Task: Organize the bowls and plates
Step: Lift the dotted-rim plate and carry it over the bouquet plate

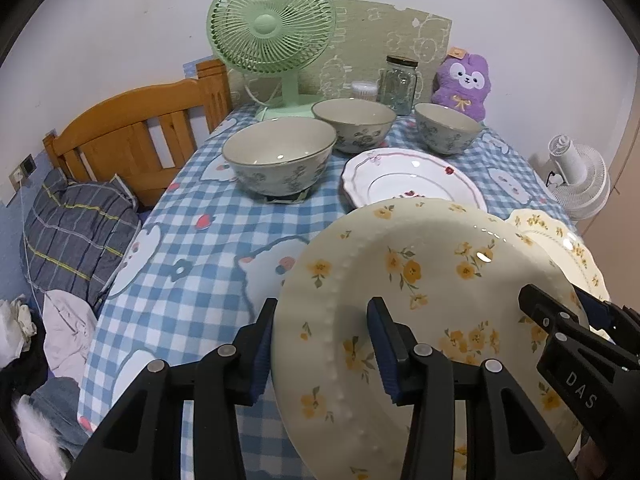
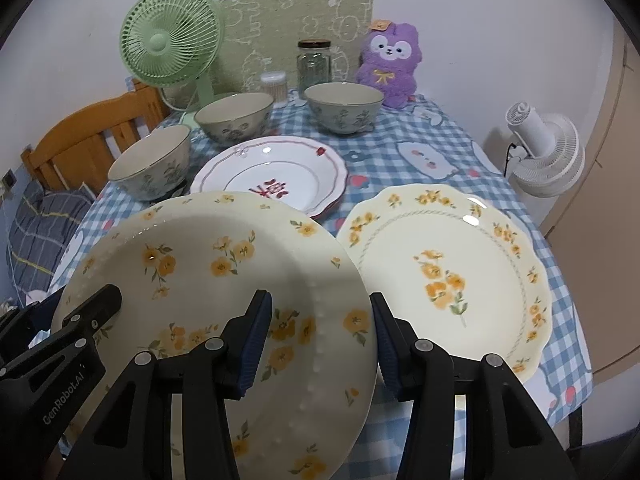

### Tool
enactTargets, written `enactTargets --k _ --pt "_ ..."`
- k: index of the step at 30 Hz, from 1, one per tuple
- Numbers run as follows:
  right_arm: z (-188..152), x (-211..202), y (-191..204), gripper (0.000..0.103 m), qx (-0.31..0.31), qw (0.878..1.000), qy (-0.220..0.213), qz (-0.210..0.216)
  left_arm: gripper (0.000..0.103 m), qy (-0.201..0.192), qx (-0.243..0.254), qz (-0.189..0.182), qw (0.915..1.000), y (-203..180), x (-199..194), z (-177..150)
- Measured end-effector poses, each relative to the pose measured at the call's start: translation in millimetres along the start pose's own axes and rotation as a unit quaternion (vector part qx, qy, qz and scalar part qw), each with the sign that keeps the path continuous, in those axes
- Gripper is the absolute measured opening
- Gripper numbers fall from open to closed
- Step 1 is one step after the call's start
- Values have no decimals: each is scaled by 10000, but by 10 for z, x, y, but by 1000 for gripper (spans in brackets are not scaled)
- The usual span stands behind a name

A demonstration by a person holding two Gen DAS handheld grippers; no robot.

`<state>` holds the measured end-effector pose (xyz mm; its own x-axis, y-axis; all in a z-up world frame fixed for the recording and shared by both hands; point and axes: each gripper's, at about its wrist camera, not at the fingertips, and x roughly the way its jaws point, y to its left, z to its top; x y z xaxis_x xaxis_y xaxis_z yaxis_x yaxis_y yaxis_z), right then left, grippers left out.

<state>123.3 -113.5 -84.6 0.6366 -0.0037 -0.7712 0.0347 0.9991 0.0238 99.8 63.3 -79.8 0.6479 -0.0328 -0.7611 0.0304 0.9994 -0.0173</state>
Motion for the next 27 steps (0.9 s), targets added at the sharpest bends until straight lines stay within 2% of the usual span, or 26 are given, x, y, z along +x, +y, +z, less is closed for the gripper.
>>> enactTargets --k 27 --pt "58 121 -879 52 551 9969 -88 -547 41 2 315 -560 9979 -860 299 166"
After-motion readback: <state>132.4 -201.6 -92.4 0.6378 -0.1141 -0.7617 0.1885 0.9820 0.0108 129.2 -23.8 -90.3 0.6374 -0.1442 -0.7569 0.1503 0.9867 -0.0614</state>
